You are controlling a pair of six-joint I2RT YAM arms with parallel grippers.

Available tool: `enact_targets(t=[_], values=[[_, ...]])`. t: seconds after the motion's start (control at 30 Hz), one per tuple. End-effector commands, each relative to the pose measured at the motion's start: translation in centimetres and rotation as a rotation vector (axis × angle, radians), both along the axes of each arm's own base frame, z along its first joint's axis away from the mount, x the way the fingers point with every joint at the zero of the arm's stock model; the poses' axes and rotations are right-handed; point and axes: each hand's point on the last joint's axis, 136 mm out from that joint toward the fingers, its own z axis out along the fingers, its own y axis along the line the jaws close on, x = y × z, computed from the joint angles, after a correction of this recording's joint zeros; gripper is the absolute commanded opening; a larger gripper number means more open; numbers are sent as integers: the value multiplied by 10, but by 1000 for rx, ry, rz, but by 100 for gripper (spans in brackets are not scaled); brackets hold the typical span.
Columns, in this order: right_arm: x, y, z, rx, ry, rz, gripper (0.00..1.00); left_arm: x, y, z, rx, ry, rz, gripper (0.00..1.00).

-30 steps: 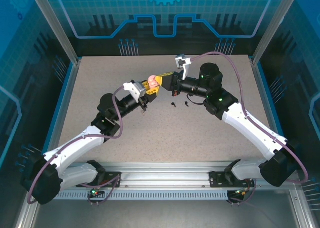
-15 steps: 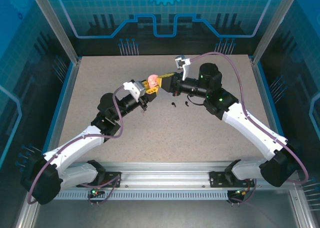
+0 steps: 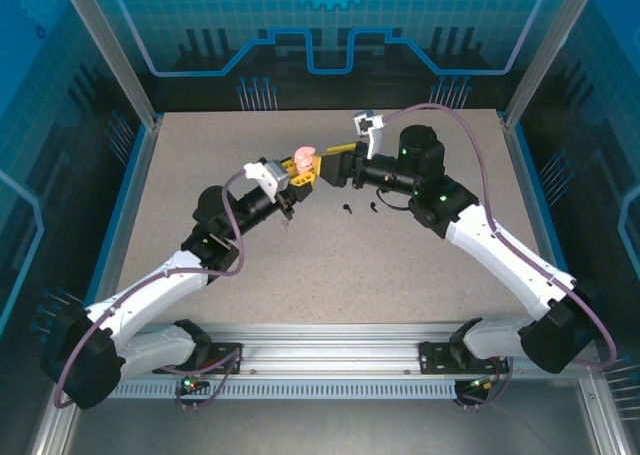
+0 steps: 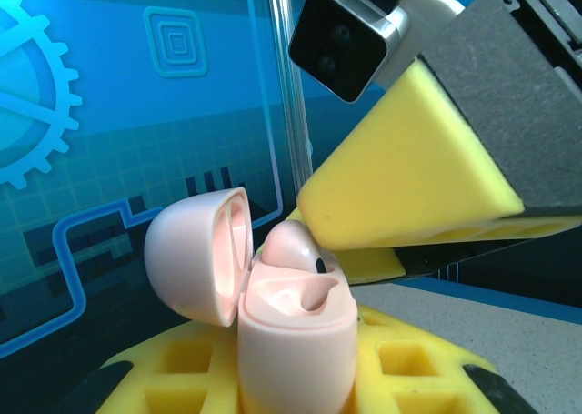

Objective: Insert the wireless bluetooth earbuds into the charging case

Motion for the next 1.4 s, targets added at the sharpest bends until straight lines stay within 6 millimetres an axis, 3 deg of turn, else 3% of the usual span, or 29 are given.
enact_targets(t=[0.0,0.2,0.3,0.4,0.6,0.77,0.93,1.13,1.37], values=[[-3,-10,31,42,-46,-19,74,-9,4,34,-64,-75,0,0],[-16,-41,60,100,-88,-82,83,-6,8,29,-68,-63,25,0],[-16,-59,51,55,-51,-160,84,-2,12,27,-66,-63,59,0],[-6,-75,9,-40,70,-251,83,0,18,27,-59,-78,105,0],[21,-78,-110,-288,373,-347,81,9,33,32,-45,-111,214,0],[37,-53,-194,-474,578,-343,76,15,45,40,-62,-121,291,0],[52,-8,-253,-625,676,-281,71,26,64,45,-84,-112,383,0],[61,42,-300,-787,709,-234,65,34,86,53,-123,-107,444,0],[64,78,-337,-925,717,-211,59,36,102,63,-162,-107,475,0]])
